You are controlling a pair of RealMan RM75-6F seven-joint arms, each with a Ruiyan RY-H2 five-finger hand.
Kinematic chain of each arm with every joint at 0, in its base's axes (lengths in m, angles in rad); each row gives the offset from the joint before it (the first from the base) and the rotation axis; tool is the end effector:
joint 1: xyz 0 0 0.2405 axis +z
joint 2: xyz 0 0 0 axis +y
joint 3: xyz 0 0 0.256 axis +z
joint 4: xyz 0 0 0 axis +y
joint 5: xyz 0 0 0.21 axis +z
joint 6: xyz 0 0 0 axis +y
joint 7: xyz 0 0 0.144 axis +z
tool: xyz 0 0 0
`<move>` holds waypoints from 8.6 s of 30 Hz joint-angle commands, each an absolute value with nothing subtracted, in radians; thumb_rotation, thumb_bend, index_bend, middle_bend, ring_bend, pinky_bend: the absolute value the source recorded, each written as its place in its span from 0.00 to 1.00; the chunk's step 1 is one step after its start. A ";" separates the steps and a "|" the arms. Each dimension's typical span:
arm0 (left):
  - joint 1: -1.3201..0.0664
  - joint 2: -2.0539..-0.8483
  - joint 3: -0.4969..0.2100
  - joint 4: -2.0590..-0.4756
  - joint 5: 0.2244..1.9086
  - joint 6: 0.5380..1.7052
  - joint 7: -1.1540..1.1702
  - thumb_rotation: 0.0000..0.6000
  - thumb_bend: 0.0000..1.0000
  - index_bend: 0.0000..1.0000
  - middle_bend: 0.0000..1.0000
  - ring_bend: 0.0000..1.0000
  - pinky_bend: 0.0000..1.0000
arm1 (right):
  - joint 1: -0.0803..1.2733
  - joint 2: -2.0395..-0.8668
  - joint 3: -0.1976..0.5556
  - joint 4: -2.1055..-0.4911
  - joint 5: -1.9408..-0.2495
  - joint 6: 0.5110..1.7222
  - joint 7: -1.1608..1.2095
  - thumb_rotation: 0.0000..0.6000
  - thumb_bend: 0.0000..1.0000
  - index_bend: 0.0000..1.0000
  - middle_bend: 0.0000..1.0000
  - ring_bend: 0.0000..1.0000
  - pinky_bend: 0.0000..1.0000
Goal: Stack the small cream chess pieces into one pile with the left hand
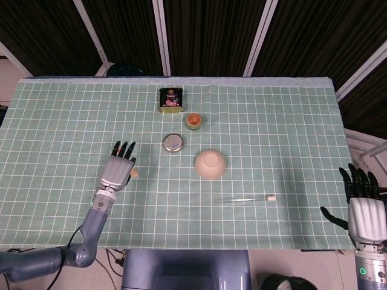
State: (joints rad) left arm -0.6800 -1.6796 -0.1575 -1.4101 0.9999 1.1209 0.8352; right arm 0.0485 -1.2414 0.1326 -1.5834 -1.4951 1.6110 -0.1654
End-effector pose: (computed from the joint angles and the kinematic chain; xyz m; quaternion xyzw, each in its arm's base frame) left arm -0.1718 0.3295 -0.0357 -0.7567 -0.2659 -0.2554 0.5399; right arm -0.3009 -0.1840 0.1523 0.5500 -0.3231 0.4107 0.6514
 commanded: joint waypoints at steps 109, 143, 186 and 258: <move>-0.804 -1.880 -0.242 -0.819 0.911 0.927 0.674 1.00 0.33 0.46 0.00 0.00 0.00 | 0.046 -1.243 0.138 -1.599 -1.481 1.610 -0.164 1.00 0.23 0.09 0.01 0.00 0.00; -0.762 -1.693 -0.259 -1.199 0.904 1.053 0.829 1.00 0.34 0.50 0.00 0.00 0.00 | 0.047 -1.248 0.143 -1.598 -1.474 1.611 -0.167 1.00 0.23 0.09 0.01 0.00 0.00; -0.766 -1.601 -0.118 -1.512 0.895 1.122 0.920 1.00 0.34 0.47 0.01 0.00 0.00 | 0.047 -1.246 0.149 -1.599 -1.463 1.610 -0.162 1.00 0.23 0.09 0.01 0.00 0.00; -0.394 -1.140 -0.007 -1.816 1.275 1.556 0.381 1.00 0.30 0.10 0.00 0.00 0.00 | 0.062 -1.237 0.118 -1.557 -1.569 1.629 -0.146 1.00 0.23 0.09 0.01 0.00 0.00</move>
State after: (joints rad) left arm -0.4235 -1.1685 -0.0251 -1.8193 1.2611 1.5486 0.4207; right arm 0.0599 -1.2396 0.1236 -1.5621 -1.5598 1.6277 -0.1468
